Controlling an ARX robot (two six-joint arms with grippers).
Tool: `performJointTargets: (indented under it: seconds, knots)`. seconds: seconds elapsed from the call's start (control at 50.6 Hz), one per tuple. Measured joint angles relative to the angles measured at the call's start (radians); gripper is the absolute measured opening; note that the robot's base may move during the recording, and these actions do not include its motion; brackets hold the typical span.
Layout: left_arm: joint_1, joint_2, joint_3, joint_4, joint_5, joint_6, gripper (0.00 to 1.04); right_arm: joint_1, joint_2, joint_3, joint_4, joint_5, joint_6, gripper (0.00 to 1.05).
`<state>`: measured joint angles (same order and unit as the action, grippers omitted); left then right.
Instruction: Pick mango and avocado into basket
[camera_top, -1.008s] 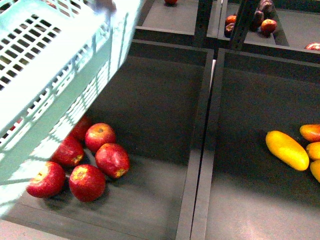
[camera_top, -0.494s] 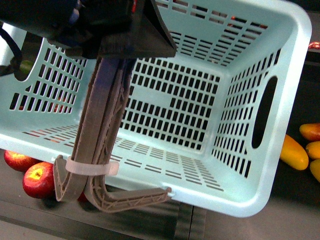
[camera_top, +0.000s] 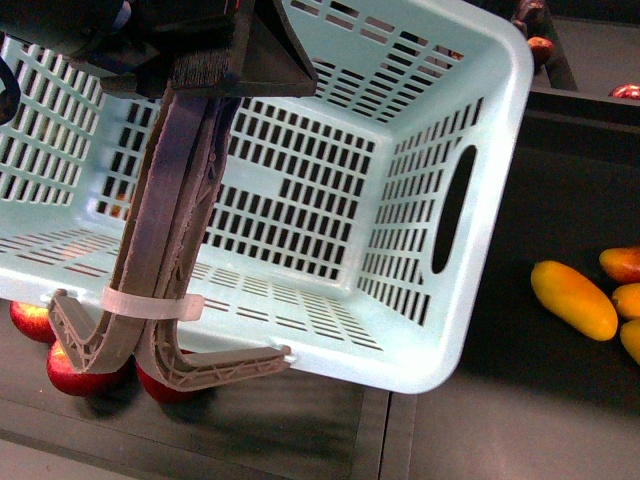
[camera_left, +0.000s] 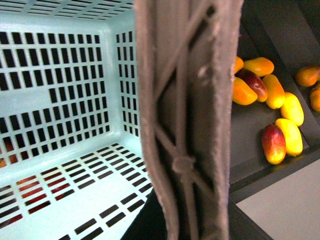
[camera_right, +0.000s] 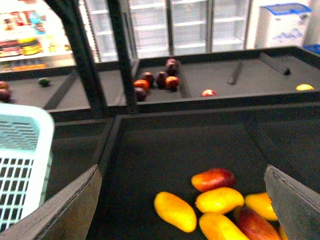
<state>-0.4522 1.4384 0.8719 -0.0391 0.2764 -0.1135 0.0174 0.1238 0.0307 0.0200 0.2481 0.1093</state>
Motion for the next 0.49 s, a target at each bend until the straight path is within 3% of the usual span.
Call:
performJointTargets:
  seconds: [0.277,0.494]
  knots:
    - [-0.007,0.000,0.000,0.000,0.014,0.001,0.07,-0.341,0.614,0.262,0.251,-0.217,0.006,0.97]
    - [-0.001,0.000,0.000,0.000,-0.008,0.001,0.07,-0.465,1.181,0.428,0.388,-0.372,-0.190,0.97]
